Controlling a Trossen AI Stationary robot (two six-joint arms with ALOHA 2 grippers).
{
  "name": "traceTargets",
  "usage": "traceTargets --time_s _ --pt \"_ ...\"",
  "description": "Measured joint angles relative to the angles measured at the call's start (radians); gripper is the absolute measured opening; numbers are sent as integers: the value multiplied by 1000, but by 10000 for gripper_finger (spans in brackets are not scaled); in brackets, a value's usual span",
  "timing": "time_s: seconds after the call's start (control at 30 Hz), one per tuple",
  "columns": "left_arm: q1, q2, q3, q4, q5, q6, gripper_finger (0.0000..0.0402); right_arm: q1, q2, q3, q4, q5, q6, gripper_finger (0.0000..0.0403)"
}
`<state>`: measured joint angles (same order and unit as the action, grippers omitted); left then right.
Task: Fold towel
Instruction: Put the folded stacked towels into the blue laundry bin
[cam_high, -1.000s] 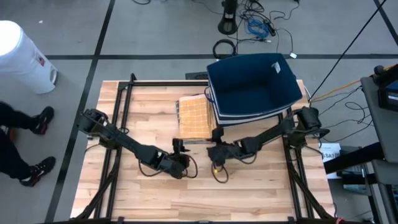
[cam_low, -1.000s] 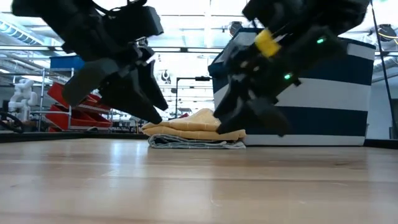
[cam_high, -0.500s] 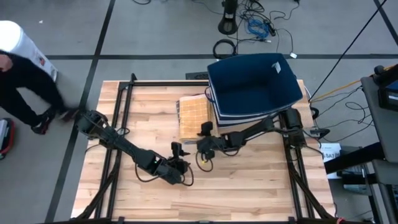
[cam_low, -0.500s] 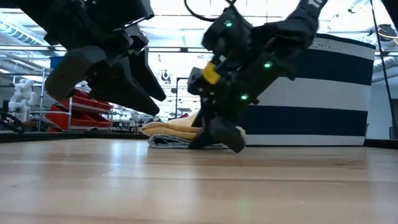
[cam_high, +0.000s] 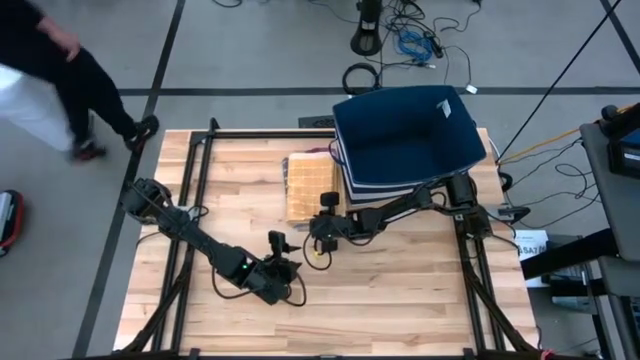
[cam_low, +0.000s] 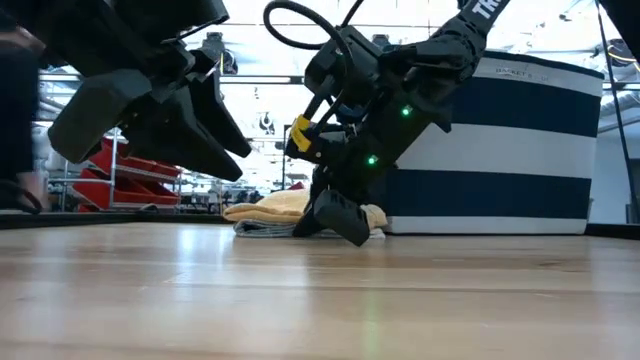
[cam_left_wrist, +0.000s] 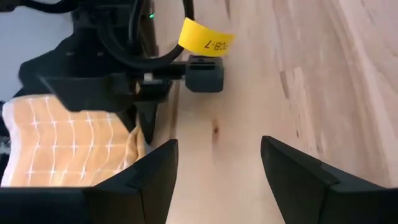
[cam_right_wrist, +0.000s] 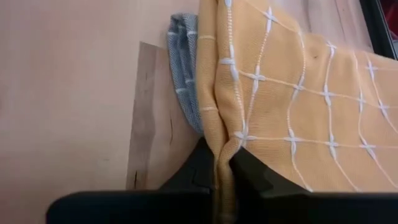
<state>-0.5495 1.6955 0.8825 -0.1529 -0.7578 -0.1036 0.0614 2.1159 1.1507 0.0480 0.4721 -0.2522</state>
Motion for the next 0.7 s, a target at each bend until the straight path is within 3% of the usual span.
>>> traceTargets --time_s 0.23,0.5,0.7 --pt "-20 0 0 -59 -30 -68 236 79 -8 1 -93 -6 46 6" --pt "-29 0 0 -97 -32 -78 236 267 -90 -2 -411 3 139 6" --pt "-2 0 0 -83 -40 -38 236 413 -207 -11 -600 -114 196 10"
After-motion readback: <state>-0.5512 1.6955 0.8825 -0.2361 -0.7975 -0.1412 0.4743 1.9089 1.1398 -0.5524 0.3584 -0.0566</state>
